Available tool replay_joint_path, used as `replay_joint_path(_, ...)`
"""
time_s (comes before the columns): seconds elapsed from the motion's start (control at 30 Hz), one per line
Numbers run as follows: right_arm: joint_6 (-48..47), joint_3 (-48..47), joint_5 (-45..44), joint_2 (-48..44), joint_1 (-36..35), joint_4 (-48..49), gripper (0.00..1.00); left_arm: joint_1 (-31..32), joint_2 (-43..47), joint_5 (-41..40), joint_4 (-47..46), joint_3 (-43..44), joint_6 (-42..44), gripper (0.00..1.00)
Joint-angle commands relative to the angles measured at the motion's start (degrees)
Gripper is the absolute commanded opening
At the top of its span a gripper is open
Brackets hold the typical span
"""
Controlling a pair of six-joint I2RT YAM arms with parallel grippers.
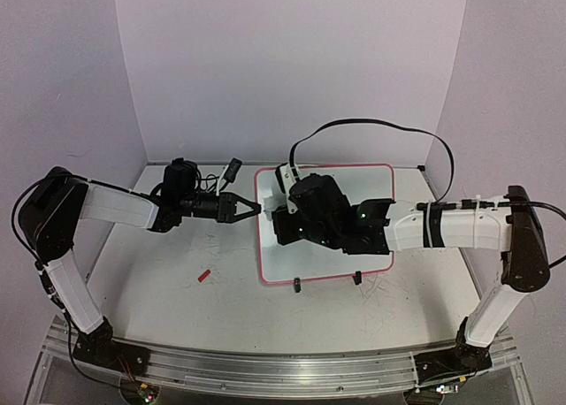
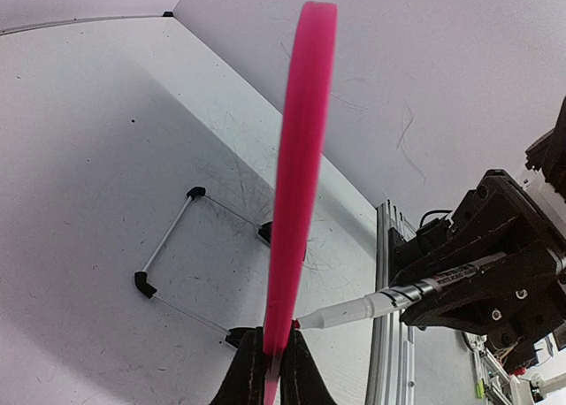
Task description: Write a sentence on the whiteboard
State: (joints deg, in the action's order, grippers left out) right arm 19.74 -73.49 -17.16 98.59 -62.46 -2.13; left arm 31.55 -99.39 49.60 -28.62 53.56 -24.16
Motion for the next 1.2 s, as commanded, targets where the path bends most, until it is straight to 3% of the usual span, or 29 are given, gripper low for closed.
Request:
replay_joint_path(0.0,1.35,0.04,-1.14,-0.05,-0.36,1.24,0.00,0.03,0.70,2.17,-1.58,0.66,-1.17,0.00)
replay_joint_path(1.17,5.64,3.28,-0.50,0.82,-2.81,0.61,0.00,0.02,0.78,2.79,-1.60,0.66,-1.41,0.00)
